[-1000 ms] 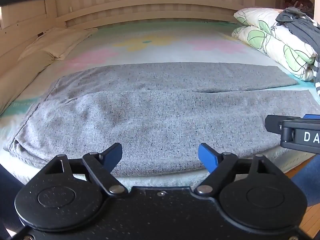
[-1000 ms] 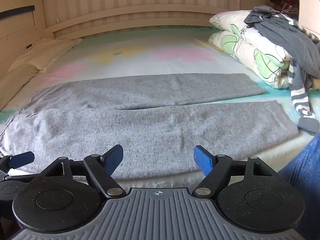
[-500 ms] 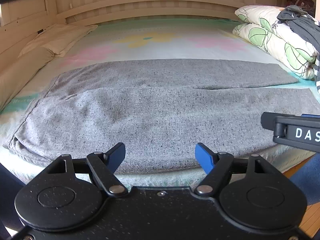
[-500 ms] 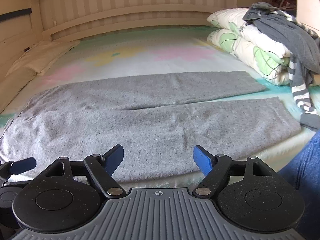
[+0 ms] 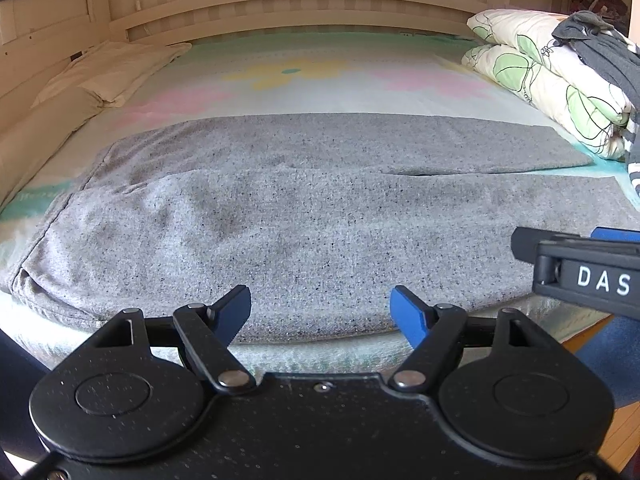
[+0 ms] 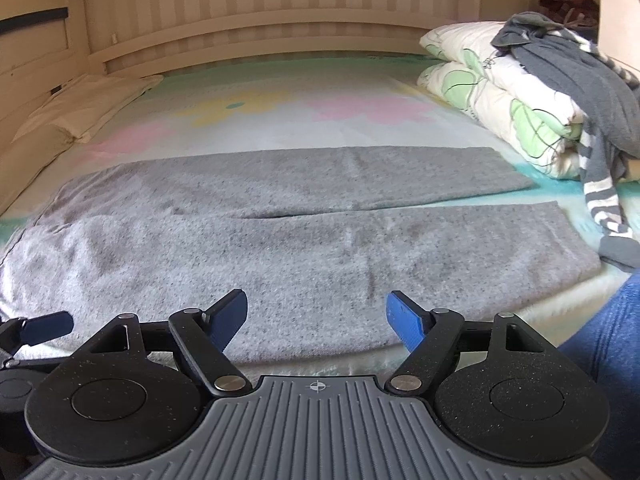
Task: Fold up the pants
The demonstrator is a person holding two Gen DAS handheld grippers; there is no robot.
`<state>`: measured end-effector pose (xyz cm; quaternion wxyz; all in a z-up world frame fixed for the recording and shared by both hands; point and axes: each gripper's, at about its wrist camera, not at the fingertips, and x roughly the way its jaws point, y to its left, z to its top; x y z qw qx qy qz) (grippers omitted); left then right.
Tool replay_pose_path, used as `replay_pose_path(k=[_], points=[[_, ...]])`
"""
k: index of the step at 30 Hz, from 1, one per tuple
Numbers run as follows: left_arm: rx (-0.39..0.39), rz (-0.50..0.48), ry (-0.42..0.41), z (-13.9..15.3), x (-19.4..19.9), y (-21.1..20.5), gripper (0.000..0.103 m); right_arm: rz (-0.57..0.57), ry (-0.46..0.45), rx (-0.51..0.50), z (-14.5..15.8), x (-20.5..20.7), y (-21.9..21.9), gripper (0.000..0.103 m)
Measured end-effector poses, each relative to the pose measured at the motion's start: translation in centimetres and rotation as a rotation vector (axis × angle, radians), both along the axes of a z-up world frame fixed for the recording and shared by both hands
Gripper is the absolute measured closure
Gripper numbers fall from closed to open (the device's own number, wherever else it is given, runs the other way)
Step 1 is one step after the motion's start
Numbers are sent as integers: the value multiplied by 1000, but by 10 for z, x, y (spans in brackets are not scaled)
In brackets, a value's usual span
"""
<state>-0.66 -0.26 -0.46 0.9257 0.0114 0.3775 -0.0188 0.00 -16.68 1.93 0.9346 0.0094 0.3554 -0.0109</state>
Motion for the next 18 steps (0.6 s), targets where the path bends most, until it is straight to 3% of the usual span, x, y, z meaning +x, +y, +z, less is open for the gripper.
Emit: replay_pose_path(k=[7,18], points=[[16,10,-23,2,-1,-1,26,-46,7,20,0,2,-9,27],[-3,73,-35,4,3,8,26,-27,17,11,-1,3,-7,27]])
